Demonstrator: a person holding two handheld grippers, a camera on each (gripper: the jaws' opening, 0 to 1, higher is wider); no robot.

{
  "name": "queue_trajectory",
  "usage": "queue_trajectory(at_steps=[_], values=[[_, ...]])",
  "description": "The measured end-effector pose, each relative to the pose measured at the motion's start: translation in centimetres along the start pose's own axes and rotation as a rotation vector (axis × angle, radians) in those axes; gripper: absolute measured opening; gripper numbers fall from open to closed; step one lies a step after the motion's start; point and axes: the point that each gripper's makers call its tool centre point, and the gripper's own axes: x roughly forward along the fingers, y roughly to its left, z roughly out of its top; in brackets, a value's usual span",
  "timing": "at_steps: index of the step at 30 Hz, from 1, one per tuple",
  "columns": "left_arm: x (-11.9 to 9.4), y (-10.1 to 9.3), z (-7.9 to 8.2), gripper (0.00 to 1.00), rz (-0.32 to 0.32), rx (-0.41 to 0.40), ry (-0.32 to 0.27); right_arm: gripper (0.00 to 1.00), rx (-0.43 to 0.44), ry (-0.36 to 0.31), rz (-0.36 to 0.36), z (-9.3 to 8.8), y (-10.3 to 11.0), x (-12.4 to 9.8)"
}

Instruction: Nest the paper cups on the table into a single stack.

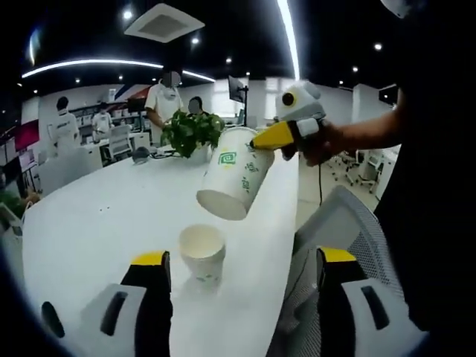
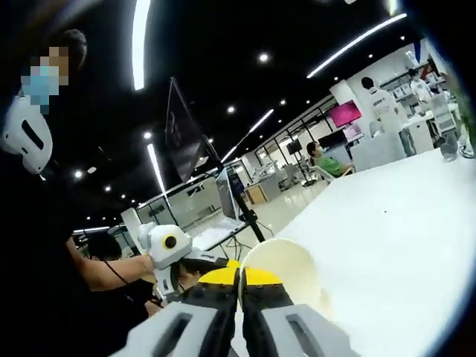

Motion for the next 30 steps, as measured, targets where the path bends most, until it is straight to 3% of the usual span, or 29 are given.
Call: queue_trajectory(at_steps=[4,8,19,30], values=[[-0.2,0.0,-0.3,0.85,0.008,0.012,0.015,0.00,-0.102,0.063,-0.031,-0.6,-1.0,0.7],[-0.3,-0.4,-0.3,0.88,0.000,0.013,0.023,0.00,-0.142,0.104,-0.025,-0.9,-1.1,1.4],[-0.6,-0.1,-0.3,0.98,0.029,-0.004,0.007,0.00,-0.292,0.308,-0.104,-3.9,-4.8,2.5],[-1.2,-0.1,0.1,0.97,0.052,-0.038,-0.022,0.00,-0.311,0.420,-0.112,-6.5,-6.1,4.6]])
